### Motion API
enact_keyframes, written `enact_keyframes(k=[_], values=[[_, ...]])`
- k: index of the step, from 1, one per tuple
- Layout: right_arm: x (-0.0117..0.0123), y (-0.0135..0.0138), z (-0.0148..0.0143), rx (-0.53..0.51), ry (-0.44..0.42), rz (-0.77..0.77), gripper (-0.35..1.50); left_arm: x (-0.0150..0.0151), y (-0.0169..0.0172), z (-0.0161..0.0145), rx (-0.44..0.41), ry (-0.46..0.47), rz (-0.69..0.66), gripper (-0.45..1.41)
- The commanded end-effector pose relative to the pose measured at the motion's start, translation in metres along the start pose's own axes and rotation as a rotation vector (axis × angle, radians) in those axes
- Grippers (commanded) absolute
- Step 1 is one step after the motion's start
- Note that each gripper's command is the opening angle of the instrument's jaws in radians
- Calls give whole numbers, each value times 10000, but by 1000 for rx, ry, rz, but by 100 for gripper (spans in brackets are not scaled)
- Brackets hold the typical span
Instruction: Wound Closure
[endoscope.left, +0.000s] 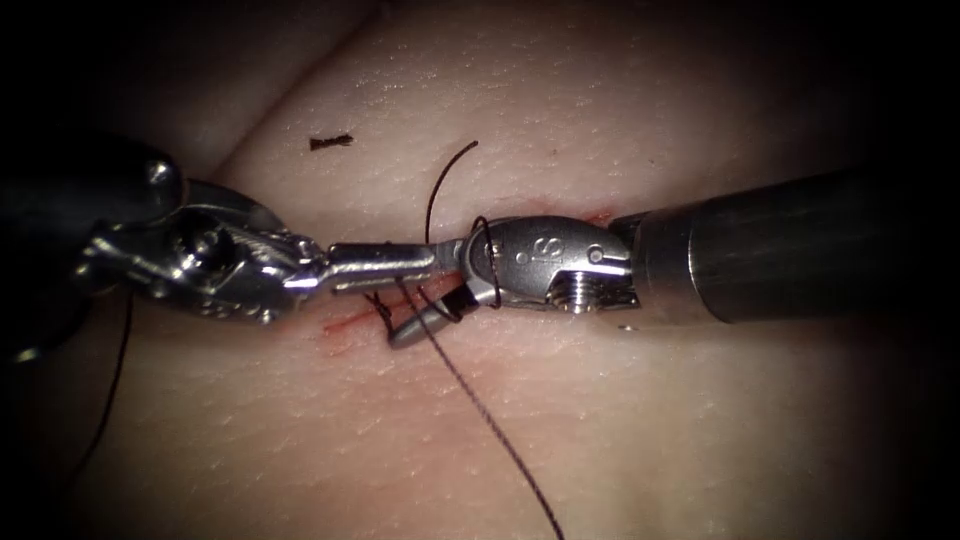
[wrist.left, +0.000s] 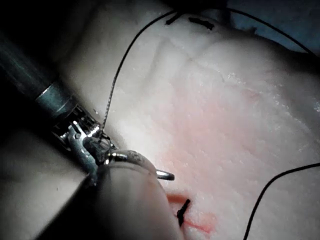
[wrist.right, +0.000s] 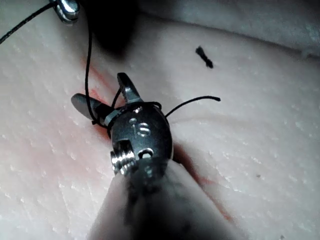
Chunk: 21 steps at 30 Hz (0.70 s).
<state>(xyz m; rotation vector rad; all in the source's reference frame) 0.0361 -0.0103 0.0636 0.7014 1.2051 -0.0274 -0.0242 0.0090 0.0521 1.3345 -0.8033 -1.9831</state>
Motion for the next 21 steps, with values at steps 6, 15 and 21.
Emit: enact_keyframes(k=[6, 15, 21], values=[[-3, -1, 9, 91, -5, -14, 128, -14, -7, 4, 34, 21, -7, -45], [-2, -4, 6, 225, 73, -31, 123, -72, 12, 9, 49, 52, 12, -45], [-1, -5, -7, 291, 160, -36, 119, -96, 36, 12, 47, 61, 6, -45]])
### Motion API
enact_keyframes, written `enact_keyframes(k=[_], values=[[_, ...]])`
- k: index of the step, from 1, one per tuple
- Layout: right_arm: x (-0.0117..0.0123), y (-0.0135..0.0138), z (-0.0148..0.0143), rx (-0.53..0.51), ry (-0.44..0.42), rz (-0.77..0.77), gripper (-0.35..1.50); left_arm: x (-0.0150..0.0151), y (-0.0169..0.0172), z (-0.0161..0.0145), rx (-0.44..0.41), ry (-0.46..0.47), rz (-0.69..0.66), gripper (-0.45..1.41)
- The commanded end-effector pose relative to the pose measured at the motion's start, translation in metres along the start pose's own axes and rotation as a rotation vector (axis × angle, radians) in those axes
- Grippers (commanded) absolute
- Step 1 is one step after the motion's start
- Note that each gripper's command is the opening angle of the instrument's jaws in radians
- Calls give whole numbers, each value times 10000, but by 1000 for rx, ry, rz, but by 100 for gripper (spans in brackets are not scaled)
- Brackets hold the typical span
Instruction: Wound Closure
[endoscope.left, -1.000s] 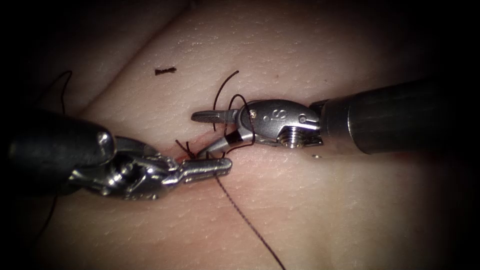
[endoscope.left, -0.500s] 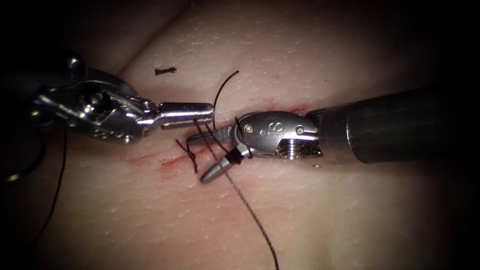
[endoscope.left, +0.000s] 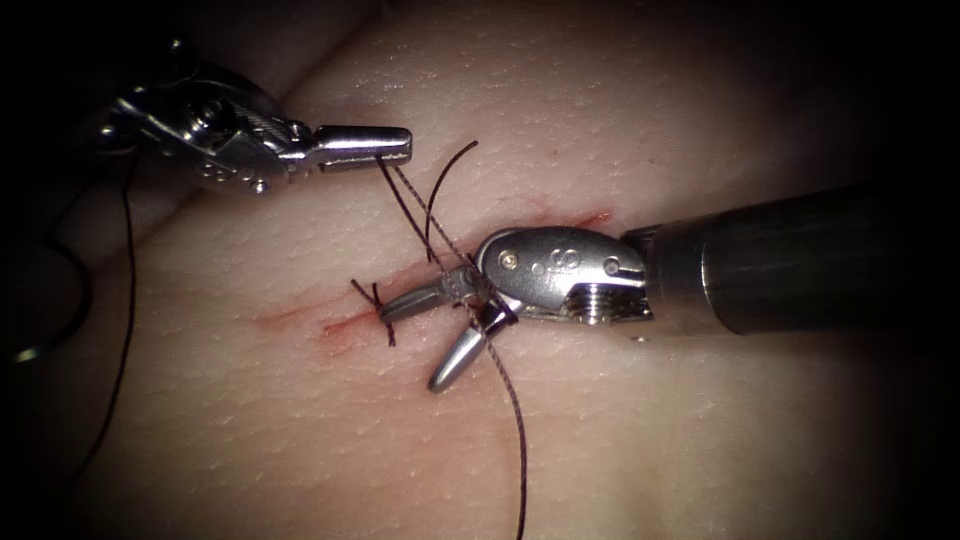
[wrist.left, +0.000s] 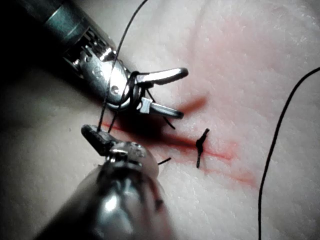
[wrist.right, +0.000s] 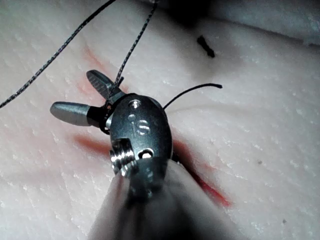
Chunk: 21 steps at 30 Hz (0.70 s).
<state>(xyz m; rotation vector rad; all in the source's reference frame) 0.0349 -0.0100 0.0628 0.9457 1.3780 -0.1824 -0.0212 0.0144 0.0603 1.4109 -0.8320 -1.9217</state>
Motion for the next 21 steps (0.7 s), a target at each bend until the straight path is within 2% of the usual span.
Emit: enact_keyframes(k=[1, 4, 12, 15, 21], values=[[-4, 0, 4, 12, 13, 1, 116, -2, 9, 6, -6, 3, -1, -45], [-3, -2, -2, 42, 49, -8, 102, -7, 20, 6, -15, 5, -19, -45], [6, 1, -15, 51, 132, -18, 102, -2, 49, 10, -59, 10, -42, -45], [13, 5, -24, 45, 187, -17, 101, 8, 69, 10, -87, 17, -50, -45], [19, 9, -33, 36, 219, -12, 99, 13, 90, 11, -105, 23, -63, -45]])
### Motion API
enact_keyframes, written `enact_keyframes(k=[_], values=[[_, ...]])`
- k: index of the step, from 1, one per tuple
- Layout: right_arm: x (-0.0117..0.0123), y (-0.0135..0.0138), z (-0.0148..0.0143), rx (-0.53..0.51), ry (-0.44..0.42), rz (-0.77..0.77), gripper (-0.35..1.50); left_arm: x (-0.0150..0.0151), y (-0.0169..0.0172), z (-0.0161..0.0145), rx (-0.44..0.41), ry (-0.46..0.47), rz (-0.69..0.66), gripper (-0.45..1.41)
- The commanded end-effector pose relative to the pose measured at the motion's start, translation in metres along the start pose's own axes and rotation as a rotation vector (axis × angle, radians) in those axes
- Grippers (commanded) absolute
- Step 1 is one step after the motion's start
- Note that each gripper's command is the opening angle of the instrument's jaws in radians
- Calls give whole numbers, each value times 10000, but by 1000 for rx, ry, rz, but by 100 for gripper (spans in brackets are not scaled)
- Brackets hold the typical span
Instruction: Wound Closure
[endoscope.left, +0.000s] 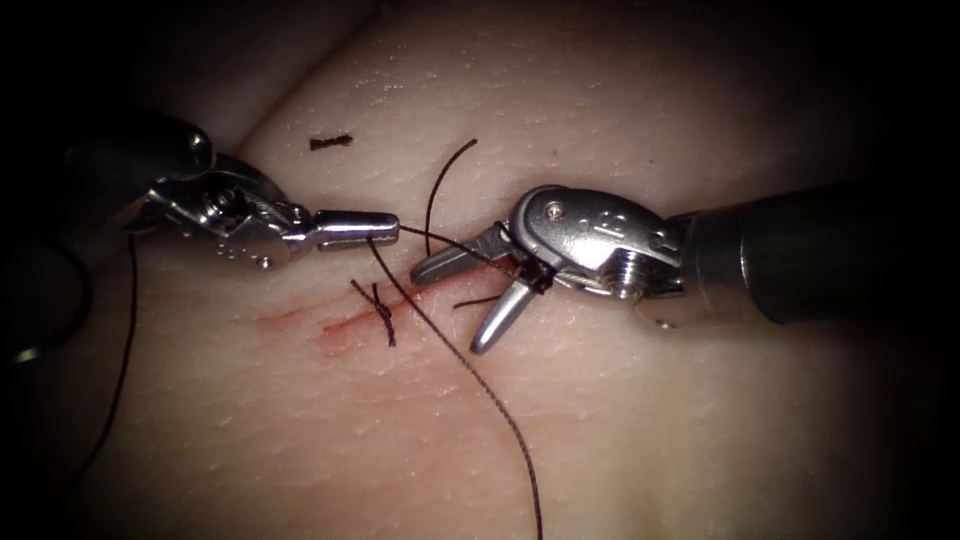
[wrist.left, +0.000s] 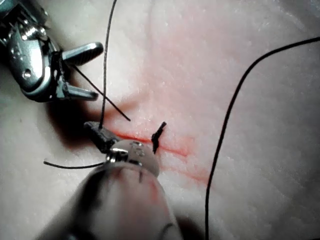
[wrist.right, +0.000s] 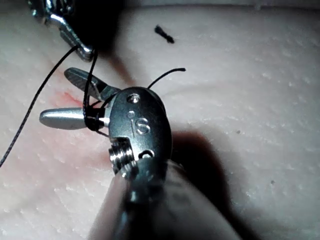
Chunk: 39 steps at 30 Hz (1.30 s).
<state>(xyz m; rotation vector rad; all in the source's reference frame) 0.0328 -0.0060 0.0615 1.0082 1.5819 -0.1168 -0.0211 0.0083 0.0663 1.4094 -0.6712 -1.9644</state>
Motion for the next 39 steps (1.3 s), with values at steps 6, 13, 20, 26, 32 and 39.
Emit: enact_keyframes(k=[6, 13, 20, 26, 32, 39], values=[[-8, -3, 15, 28, 42, -14, 96, -6, 16, 12, 0, -4, -16, -45], [-8, 7, 8, -46, 116, -7, 96, 11, 43, 31, -1, -25, -19, -45], [-10, 19, -1, -200, 182, 12, 96, 27, 65, 55, 0, -48, -33, -45], [-11, 22, 7, -371, 234, 42, 96, 46, 60, 64, 2, -55, -43, -45], [-12, 20, 8, -565, 188, 38, 94, 73, 54, 64, 23, -56, -54, -45], [-15, 8, 1, -770, 76, -4, 92, 101, 37, 62, 47, -52, -91, -45]])
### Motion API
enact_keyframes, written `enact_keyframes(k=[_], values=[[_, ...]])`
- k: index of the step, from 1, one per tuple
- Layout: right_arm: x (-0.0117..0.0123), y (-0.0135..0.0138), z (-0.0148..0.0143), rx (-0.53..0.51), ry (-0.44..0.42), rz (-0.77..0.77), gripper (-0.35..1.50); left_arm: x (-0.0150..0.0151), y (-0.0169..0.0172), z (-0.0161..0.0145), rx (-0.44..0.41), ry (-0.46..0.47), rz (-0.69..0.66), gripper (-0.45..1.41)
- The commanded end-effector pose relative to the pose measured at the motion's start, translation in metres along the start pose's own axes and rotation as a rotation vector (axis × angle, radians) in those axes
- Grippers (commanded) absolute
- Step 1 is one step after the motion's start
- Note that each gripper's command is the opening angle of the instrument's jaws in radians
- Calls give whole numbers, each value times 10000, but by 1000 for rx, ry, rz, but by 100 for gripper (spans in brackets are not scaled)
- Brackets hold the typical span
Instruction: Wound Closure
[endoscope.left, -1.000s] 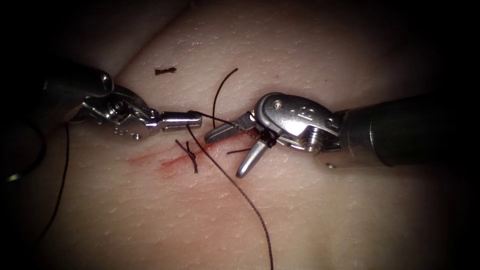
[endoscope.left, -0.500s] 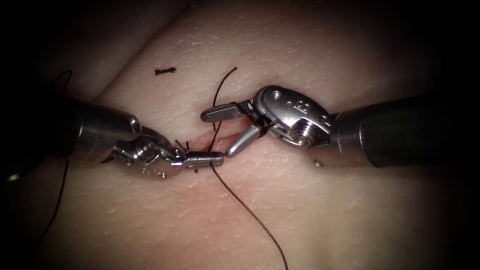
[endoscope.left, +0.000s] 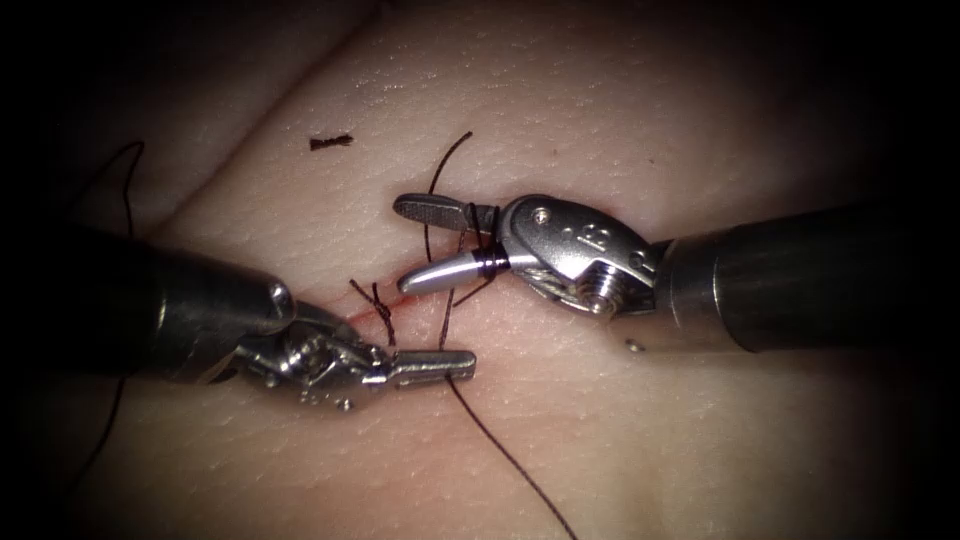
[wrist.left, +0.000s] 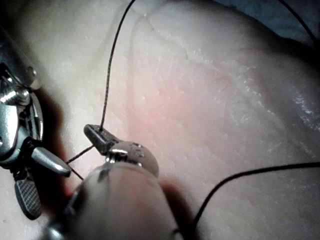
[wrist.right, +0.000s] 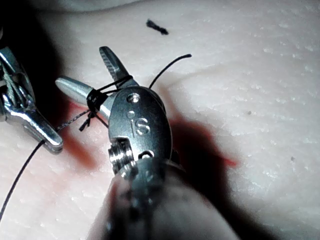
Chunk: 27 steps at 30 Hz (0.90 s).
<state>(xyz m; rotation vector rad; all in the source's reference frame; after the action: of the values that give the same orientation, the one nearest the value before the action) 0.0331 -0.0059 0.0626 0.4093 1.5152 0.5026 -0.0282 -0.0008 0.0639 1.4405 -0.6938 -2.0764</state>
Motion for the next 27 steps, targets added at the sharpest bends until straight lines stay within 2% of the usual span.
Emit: enact_keyframes(k=[1, 10, 14, 19, 24, 27], values=[[-8, -2, 0, -25, -22, -9, 92, 6, 3, 4, 6, 1, -10, -45], [-21, -16, -15, -211, -120, -31, 92, 19, -19, -2, 21, -23, -44, -45], [-21, -12, -20, -272, -127, -25, 91, 17, -19, -3, 20, -31, -55, -45], [-23, 2, -26, -372, -127, 62, 87, 10, -20, -3, 20, -43, -62, -45], [-27, 8, -23, -399, -125, 113, 97, 3, -22, -4, 19, -49, -71, -45], [-34, 10, -20, -401, -115, 147, 92, -5, -26, -5, 19, -55, -74, -45]])
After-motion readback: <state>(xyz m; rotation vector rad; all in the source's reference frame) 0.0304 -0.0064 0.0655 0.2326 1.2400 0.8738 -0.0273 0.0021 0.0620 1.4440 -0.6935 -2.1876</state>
